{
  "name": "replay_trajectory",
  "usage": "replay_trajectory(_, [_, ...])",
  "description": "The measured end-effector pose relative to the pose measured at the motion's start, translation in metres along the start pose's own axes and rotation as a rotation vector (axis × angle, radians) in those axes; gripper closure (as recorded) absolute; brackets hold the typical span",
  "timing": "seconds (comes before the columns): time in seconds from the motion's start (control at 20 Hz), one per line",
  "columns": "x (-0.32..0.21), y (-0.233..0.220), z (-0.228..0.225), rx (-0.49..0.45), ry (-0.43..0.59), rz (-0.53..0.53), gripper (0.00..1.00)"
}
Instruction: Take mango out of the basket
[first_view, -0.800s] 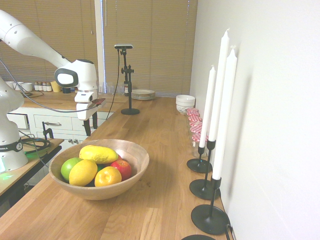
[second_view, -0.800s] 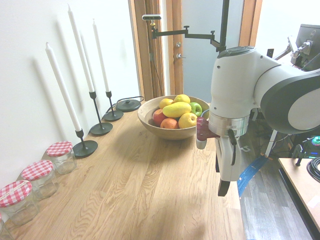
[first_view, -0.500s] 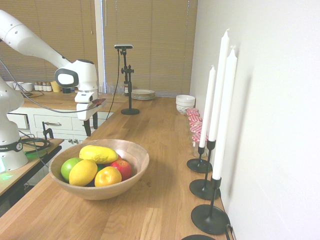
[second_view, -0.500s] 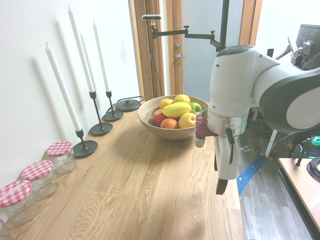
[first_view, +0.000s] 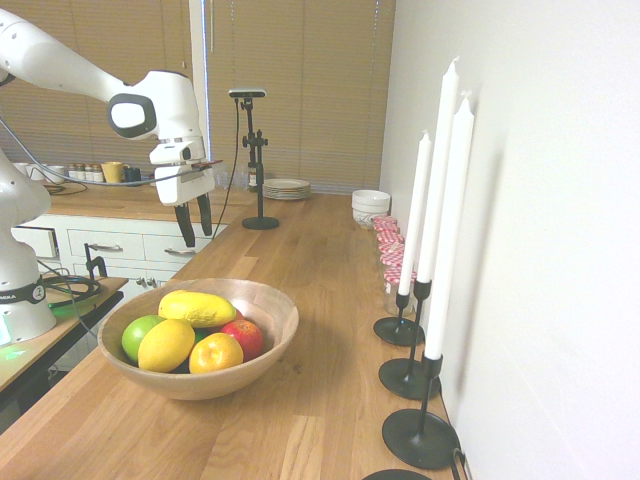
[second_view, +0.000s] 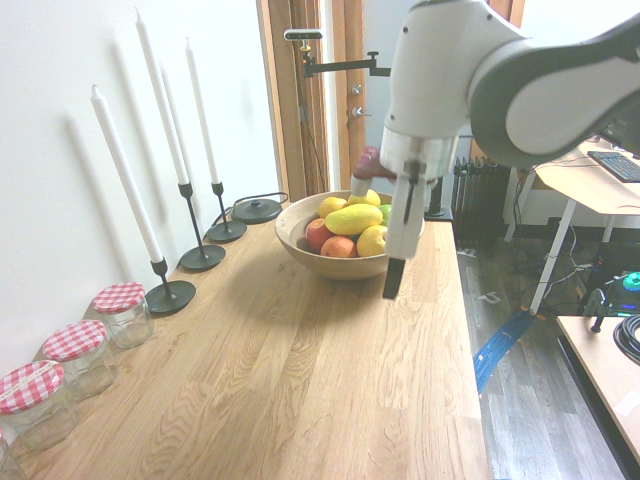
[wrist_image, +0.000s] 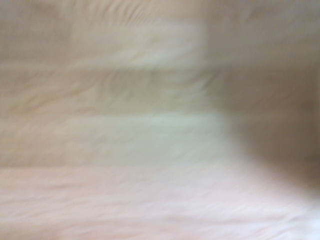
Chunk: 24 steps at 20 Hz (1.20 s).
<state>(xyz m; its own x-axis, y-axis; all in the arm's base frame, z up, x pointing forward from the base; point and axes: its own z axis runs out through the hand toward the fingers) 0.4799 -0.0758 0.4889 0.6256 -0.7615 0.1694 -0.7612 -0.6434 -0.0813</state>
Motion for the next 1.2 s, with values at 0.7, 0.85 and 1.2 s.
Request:
replay_trajectory(0.7, [0.173, 0.091, 0.014, -0.057, 0.031, -0.047, 0.0])
replay_trajectory(0.85, [0.192, 0.091, 0.027, -0.063, 0.023, -0.04, 0.0])
replay_trajectory(1.2, [0.22, 0.102, 0.042, -0.052, -0.001, -0.016, 1.0])
